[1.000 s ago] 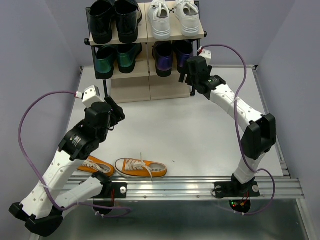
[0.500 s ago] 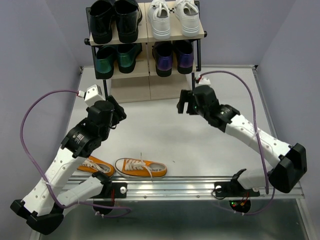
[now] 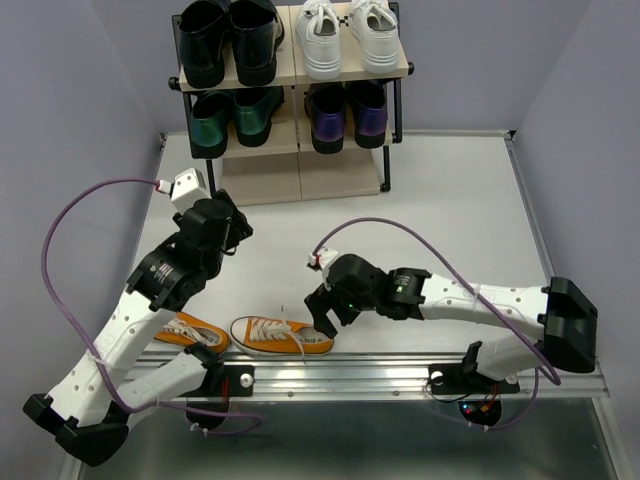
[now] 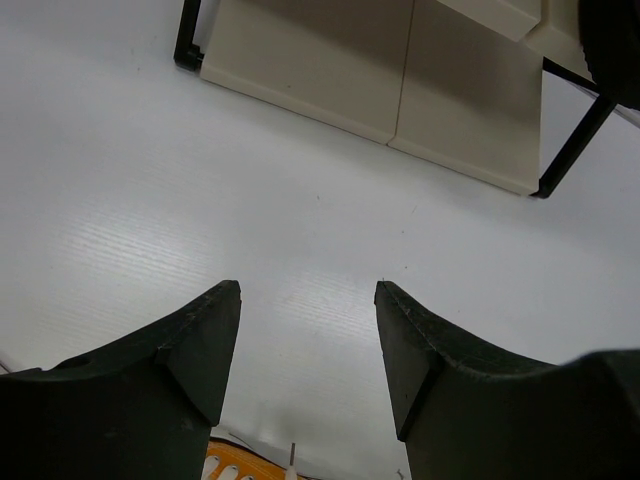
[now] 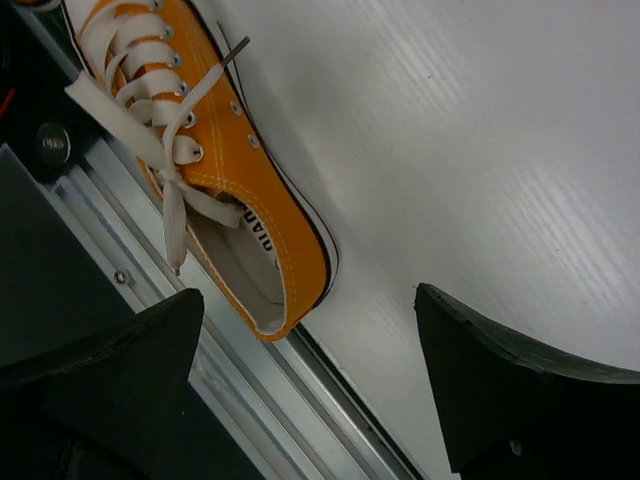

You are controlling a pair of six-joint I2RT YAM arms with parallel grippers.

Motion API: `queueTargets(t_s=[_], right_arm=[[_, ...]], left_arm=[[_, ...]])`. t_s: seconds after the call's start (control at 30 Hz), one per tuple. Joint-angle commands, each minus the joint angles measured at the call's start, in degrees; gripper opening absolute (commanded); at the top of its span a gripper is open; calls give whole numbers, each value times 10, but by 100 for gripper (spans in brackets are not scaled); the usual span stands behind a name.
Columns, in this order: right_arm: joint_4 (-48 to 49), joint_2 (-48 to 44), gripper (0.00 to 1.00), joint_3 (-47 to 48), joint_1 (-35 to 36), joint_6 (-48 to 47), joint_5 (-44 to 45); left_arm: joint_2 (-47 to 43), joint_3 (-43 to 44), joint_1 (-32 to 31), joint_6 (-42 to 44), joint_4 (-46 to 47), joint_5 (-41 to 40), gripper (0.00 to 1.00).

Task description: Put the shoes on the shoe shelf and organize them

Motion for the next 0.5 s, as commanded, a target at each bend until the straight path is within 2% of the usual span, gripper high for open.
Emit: queueTargets(t_s=[0.0,0.2,0.33,0.47], right_arm=[[18,28,91,-11,28,-18,-42],[75,94,83,-14,39,14,-27],[106,138,68,-5,39,43,9],[119,159,45,-2,39,57,20]], left_arm=[[5,17,3,3,8,-16,67],[7,18,3,5,10,-13,67],[2,13,3,3,12,-10,67],[-5,11,3,2,9,-9,67]])
